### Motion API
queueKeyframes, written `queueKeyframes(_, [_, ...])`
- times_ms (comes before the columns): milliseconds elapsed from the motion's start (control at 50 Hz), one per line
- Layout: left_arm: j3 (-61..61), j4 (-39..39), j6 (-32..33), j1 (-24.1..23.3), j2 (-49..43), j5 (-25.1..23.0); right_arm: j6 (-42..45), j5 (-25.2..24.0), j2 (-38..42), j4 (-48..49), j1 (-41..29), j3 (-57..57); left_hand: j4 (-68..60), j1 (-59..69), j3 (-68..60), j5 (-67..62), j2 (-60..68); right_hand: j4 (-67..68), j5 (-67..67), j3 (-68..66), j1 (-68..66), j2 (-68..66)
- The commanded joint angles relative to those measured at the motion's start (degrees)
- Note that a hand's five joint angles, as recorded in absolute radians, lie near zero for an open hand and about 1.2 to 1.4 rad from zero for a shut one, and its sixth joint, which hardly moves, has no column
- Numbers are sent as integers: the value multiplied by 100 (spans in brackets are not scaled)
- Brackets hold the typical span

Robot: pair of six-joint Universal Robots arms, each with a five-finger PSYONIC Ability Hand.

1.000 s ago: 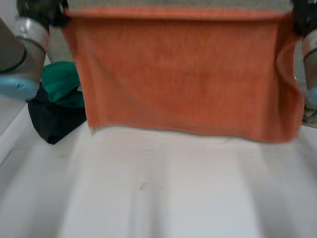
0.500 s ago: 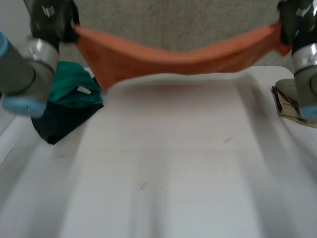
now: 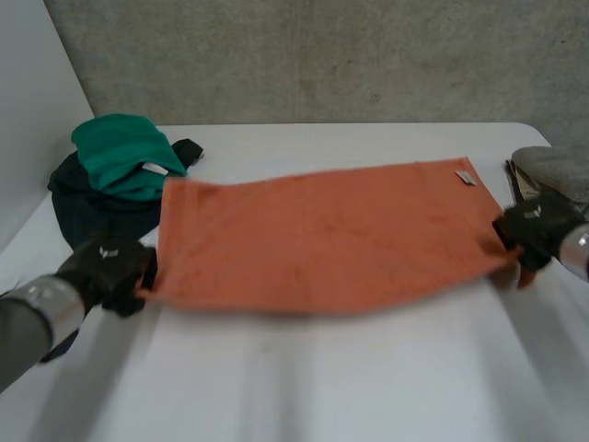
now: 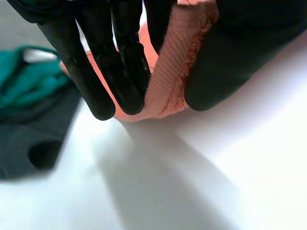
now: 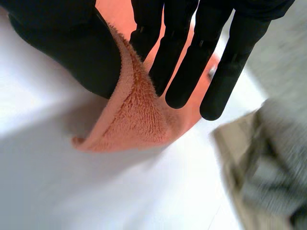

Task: Fold the laundry.

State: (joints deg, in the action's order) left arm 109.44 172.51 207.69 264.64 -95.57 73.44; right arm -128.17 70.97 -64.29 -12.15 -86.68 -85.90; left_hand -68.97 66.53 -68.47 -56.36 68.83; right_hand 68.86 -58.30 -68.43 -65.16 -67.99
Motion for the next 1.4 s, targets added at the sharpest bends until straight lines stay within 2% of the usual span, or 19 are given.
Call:
queueKeyframes(20, [332,-2369,1290,307,873,-208,1847,418,-996,-1984,468,-744,-1103,1347,-1153,-1364,1117,1114,-1170,-1157,-1484,-1201])
queueKeyframes(60, [306,-2713,1660,386,900,-260,1945,321,-1182,-1827,486,-858,-1103,1347,-1153,-1364,1117,1114,-1170,-1157,-1484,-1201])
queueKeyframes(160, [-10,-2328,2004,404,584,-287,1665,286,-954,-1142,372,-815,-1103,1347,-1153,-1364,1117,1114,-1170,-1157,-1484,-1201])
queueKeyframes(240, [-581,-1608,1627,115,-39,-94,1199,470,-506,-403,38,-534,-1103,1347,-1153,-1364,1117,1114,-1170,-1157,-1484,-1201])
queueKeyframes(340, [-1607,-615,793,-281,-1092,774,645,1145,266,974,-401,89,-1103,1347,-1153,-1364,1117,1114,-1170,-1157,-1484,-1201])
queueKeyframes(420, [-2293,-272,335,-544,-1691,1259,609,1419,758,1906,-612,563,-1103,1347,-1153,-1364,1117,1114,-1170,-1157,-1484,-1201])
queueKeyframes(680, [-4097,635,167,-1002,-3388,2165,425,1033,2482,3930,-1114,1927,-1103,1347,-1153,-1364,1117,962,-1018,-1005,-1332,-1049])
queueKeyframes(720, [-4281,617,158,-1046,-3581,2227,416,989,2684,3992,-1131,2120,-1103,1347,-1153,-1364,1117,-1498,1442,1455,1128,1411])
queueKeyframes(740, [-4334,591,149,-1055,-3617,2236,416,980,2850,4027,-1149,2269,-1103,1347,-1153,-1364,1117,-5493,5437,5450,5122,5406])
queueKeyframes(760, [-4352,556,140,-1064,-3635,2236,398,945,2904,4028,-1149,2331,-921,1165,-971,-1183,936,-5886,5830,5843,5516,5799])
queueKeyframes(780, [-4361,512,132,-1081,-3627,2227,381,928,2931,4028,-1158,2384,912,-668,862,651,-898,-5886,5830,5843,5516,5799])
queueKeyframes(800, [-4353,399,114,-1125,-3592,2227,259,893,2914,4054,-1149,2419,5897,-5653,5847,5636,-5883,-5886,5830,5843,5516,5799])
queueKeyframes(860, [-4274,319,88,-1213,-3425,2218,-110,919,2730,4107,-1123,2420,5897,-5653,5847,5636,-5883,-5886,5830,5843,5516,5799])
queueKeyframes(1020, [-3563,801,-167,-1240,-2372,2069,-1868,1112,1316,3572,-816,1683,5897,-5653,5847,5636,-5883,-5886,5830,5843,5516,5799])
queueKeyframes(1100, [-3176,968,-194,-1196,-1958,1946,-2159,464,516,2310,-360,1147,5897,-5653,5847,5636,-5883,-5886,5830,5843,5516,5799])
queueKeyframes(1180, [-2527,1161,-246,-1169,-1457,1674,-1949,-134,330,1088,54,856,5897,-5653,5847,5636,-5883,-5886,5830,5843,5516,5799])
queueKeyframes(1240, [-2148,1354,-299,-1161,-1281,1446,-1651,-294,391,488,309,680,5897,-5653,5847,5636,-5883,-5752,5696,5709,5381,5665])
queueKeyframes(1300, [-1893,1574,-334,-1178,-1218,1305,-1518,-294,505,652,424,592,5897,-5653,5847,5636,-5883,-5752,5696,5709,5381,5665])
queueKeyframes(1400, [-1733,1882,-352,-1222,-1271,1295,-1596,-163,698,1660,460,556,5897,-5653,5847,5636,-5883,-5735,5679,5692,5364,5648])
